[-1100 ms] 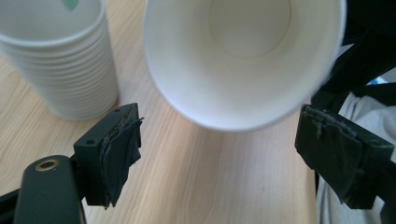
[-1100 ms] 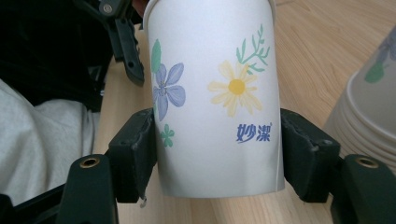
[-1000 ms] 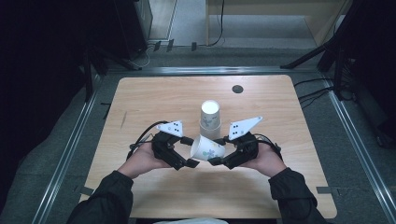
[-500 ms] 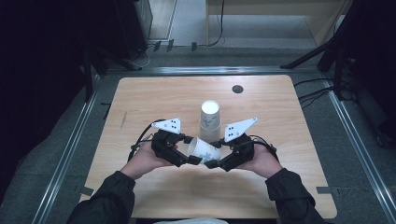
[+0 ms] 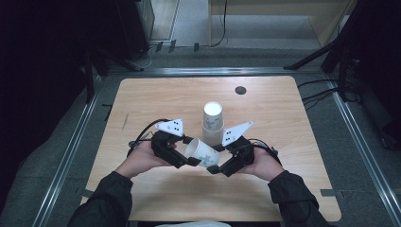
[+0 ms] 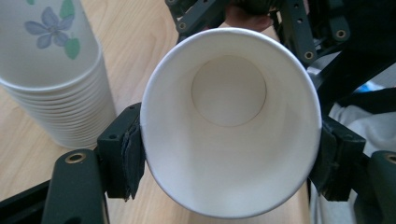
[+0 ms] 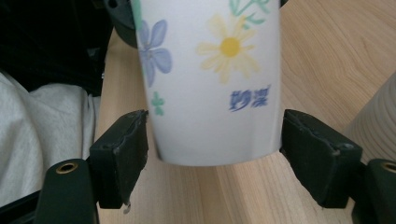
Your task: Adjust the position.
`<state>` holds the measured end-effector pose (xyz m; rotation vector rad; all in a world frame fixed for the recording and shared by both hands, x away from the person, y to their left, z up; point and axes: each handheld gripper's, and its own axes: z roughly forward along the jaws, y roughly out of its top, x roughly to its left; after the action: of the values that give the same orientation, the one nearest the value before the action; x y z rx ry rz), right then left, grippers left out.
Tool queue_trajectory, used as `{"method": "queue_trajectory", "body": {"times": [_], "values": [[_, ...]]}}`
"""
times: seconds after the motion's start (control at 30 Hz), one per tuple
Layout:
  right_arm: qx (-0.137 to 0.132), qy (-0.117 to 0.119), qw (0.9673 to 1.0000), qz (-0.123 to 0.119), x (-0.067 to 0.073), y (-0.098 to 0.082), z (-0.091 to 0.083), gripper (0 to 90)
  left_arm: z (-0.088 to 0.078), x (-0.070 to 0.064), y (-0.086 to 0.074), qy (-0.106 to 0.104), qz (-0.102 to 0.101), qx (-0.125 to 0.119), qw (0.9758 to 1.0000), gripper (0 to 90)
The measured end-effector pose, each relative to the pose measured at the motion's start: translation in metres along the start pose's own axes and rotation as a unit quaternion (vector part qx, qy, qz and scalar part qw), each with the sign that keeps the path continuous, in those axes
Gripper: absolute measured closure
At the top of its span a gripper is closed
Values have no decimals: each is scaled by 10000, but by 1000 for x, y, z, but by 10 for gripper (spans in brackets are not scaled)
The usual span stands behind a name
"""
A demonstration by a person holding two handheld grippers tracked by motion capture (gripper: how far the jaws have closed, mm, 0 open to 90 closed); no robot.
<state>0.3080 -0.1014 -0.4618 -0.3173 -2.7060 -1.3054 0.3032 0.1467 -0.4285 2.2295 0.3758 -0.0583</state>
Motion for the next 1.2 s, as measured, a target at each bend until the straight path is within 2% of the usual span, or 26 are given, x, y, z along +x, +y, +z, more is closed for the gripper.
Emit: {"method": "queue_trajectory", "body": {"times": [0.1,0.2,0.33,0.37,0.53,0.57,0.63,0.73,0.77,0.8,0.83,1.0,1.03,1.07,1.2], "values": [[109,-76,9999,-72,-2,-1,7,241,2,3,2,0,41,247,9997,250],[166,-59,9998,-31,-5,-2,11,243,5,4,4,18,131,508,9986,250],[254,-28,9996,-90,-6,-2,19,259,11,2,5,-6,252,785,9966,250],[310,-49,9994,-129,-5,-2,22,269,15,2,6,9,271,936,9952,249],[337,41,9993,-130,-4,-2,27,293,20,1,7,1,333,1051,9939,249],[304,118,9994,-95,-4,-2,29,321,21,0,7,-2,350,1067,9937,249],[353,120,9992,-114,-3,-2,30,339,24,-1,7,10,388,1099,9932,248],[382,159,9991,-124,-4,-2,30,340,25,-1,7,1,356,1094,9934,221],[380,149,9991,-109,-3,-2,29,340,25,-2,7,36,388,1070,9935,163],[380,149,9991,-109,-3,-2,29,340,25,-2,7,15,382,1033,9939,163],[345,137,9993,-108,-3,-1,29,339,26,-2,7,3,370,1019,9941,124],[124,132,9998,-44,-6,0,21,339,21,-1,5,-27,240,695,9973,118],[50,106,9999,-28,-6,-1,17,338,17,-1,3,-37,193,520,9985,127],[50,106,9999,-28,-6,-1,17,338,17,-1,3,-37,193,520,9985,127],[-67,116,9999,7,-6,-1,11,337,13,-2,-2,6,56,245,9997,130]]}}
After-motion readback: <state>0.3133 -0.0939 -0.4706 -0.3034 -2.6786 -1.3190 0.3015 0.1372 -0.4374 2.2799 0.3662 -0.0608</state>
